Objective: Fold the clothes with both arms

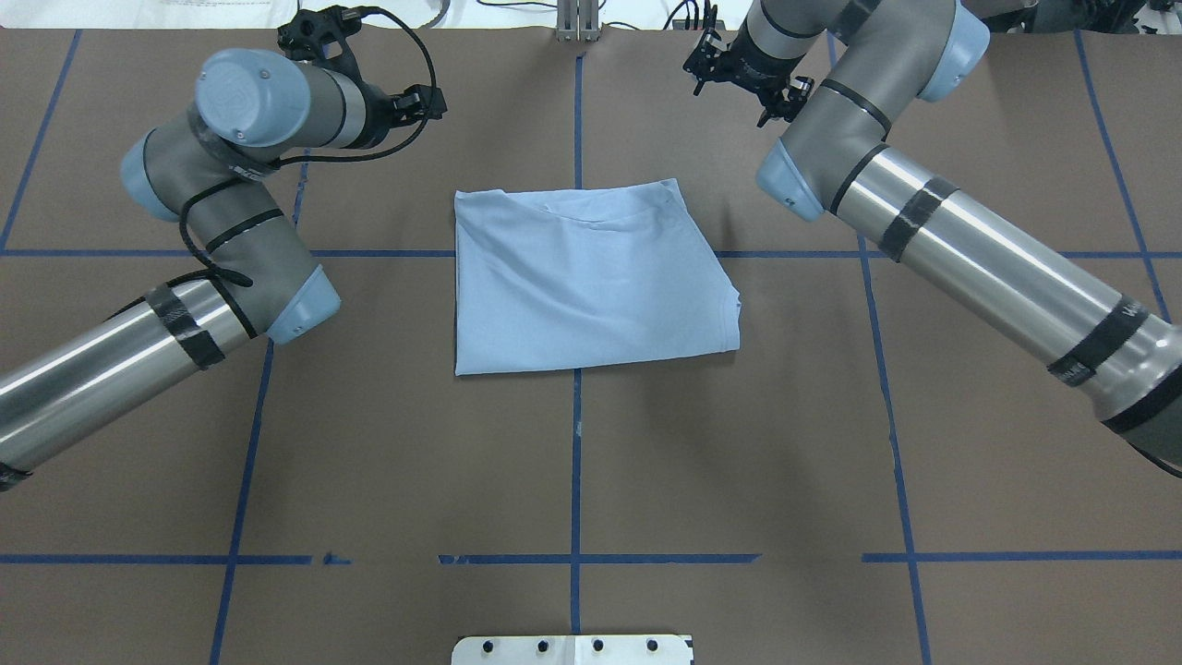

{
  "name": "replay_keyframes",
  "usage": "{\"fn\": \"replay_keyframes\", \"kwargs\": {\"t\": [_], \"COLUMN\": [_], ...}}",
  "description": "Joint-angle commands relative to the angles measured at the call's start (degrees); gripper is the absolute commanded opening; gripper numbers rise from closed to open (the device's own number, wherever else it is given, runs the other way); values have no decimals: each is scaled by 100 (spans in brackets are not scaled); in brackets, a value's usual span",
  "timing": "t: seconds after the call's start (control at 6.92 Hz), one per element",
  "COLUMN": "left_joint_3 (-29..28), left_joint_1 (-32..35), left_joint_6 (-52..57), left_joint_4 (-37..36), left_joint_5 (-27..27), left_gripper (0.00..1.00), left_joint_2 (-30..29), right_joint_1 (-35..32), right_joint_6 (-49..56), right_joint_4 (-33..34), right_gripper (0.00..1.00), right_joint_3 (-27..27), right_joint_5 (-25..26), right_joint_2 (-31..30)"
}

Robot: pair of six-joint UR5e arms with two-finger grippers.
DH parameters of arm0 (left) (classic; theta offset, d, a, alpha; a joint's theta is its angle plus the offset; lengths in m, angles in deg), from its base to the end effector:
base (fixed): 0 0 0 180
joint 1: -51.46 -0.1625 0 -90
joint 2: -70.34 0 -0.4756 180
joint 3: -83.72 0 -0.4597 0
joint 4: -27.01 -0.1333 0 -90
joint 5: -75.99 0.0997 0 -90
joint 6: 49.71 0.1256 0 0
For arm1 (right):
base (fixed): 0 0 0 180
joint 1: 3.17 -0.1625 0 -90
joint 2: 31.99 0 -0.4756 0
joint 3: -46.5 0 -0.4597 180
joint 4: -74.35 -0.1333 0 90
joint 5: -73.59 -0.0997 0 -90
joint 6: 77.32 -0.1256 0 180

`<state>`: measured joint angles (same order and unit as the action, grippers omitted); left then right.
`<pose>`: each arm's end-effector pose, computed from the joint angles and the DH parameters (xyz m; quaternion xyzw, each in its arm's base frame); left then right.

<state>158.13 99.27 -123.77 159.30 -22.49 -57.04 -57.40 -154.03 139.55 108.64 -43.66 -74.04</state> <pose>0.4998 -0.7224 0.3344 0.2262 0.4824 -0.1944 0.8236 -0.4847 -0.8024 0.3319 0.0252 -0.4295 0.2299 0.8730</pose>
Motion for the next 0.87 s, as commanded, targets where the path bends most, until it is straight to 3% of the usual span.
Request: {"fn": "replay_keyframes", "kwargs": {"t": [0.0,0.29,0.43,0.58,0.72], "left_joint_3": [1052,1819,1779,1761,1769], "left_joint_1": [499,1603,2270,2773,3204], "left_joint_6": [1063,2853,3941,4970,6042], "left_joint_4": [-46,-46,-72,-394,-1389], "left_joint_5": [-1107,-2424,-2970,-3149,-3160], "left_gripper": [100,100,100,100,100], "left_joint_2": [885,2141,2539,2821,2815], "right_joint_1": [-628,-1795,-2332,-2729,-3081], "right_joint_6": [1518,3574,4411,5089,5705], "right_joint_4": [19,28,45,63,72], "right_gripper": [100,100,100,100,100], "right_joint_3": [945,1159,1221,1430,1632], "right_joint_5": [-445,-1009,-1307,-1449,-1494], "right_joint_2": [-1387,-2470,-2866,-3384,-3894]}}
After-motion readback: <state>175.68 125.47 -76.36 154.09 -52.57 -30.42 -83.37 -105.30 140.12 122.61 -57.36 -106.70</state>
